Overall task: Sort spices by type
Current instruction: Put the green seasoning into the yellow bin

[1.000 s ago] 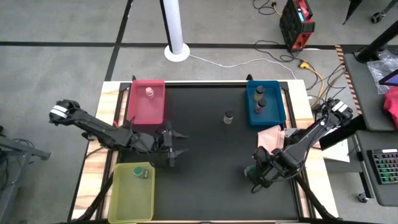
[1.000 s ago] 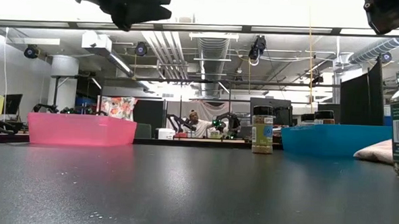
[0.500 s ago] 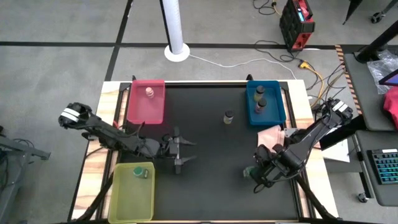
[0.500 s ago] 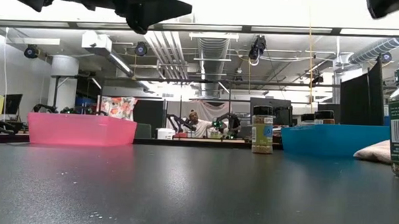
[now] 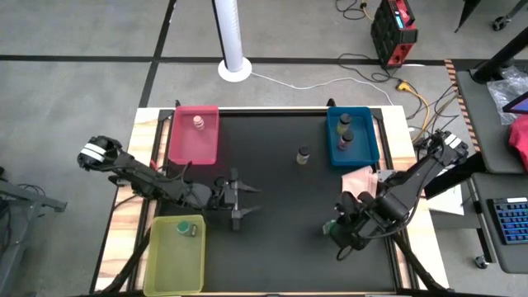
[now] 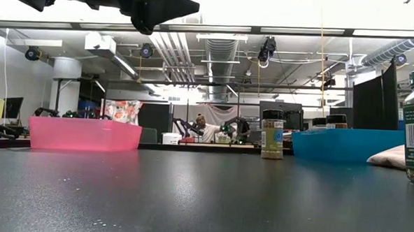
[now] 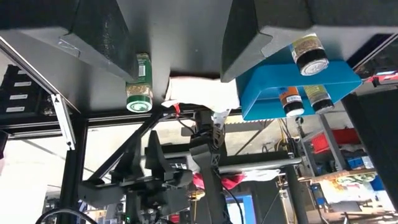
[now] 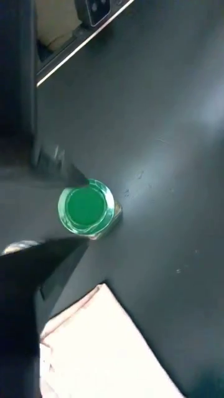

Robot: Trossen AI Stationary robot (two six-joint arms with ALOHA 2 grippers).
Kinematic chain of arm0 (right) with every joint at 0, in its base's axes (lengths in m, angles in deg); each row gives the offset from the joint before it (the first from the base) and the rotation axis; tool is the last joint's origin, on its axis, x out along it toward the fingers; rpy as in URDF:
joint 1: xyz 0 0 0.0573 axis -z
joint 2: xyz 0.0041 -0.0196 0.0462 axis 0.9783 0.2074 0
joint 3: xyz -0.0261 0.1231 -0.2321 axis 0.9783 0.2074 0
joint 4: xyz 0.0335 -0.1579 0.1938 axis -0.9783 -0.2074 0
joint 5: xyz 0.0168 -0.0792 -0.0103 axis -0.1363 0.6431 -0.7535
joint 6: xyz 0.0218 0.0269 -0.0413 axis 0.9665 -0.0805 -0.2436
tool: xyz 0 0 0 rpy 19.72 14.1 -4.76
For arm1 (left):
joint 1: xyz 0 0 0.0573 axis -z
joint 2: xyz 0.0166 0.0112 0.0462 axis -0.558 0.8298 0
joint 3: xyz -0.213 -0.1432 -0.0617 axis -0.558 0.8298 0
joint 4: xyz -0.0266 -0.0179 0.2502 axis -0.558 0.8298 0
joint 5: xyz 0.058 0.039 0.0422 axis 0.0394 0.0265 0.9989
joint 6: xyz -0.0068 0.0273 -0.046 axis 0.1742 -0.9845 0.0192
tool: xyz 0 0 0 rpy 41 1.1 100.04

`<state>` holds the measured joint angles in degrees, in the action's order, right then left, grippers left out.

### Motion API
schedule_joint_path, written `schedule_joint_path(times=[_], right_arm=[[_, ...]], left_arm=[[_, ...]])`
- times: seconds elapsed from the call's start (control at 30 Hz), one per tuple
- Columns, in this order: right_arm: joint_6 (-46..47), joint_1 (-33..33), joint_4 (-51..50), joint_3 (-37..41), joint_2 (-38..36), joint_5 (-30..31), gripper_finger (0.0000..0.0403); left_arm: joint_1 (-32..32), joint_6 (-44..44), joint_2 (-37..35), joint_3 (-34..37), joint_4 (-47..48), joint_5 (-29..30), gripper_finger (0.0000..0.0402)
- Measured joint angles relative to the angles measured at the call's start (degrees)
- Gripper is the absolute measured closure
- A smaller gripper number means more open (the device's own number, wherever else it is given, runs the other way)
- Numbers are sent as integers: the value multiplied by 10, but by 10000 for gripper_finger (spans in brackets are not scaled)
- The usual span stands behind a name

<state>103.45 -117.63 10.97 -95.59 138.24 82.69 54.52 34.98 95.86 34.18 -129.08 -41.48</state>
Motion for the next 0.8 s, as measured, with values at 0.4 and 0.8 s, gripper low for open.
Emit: schedule_joint_path(times=[0.4,0.8], right_arm=[[-384,0,3,0,5,-35,126],[-441,-1,13,-2,98,-19,98]], left_arm=[[0,-4,0,0,5,0,190],[-1,-9,0,0,7,4,190]])
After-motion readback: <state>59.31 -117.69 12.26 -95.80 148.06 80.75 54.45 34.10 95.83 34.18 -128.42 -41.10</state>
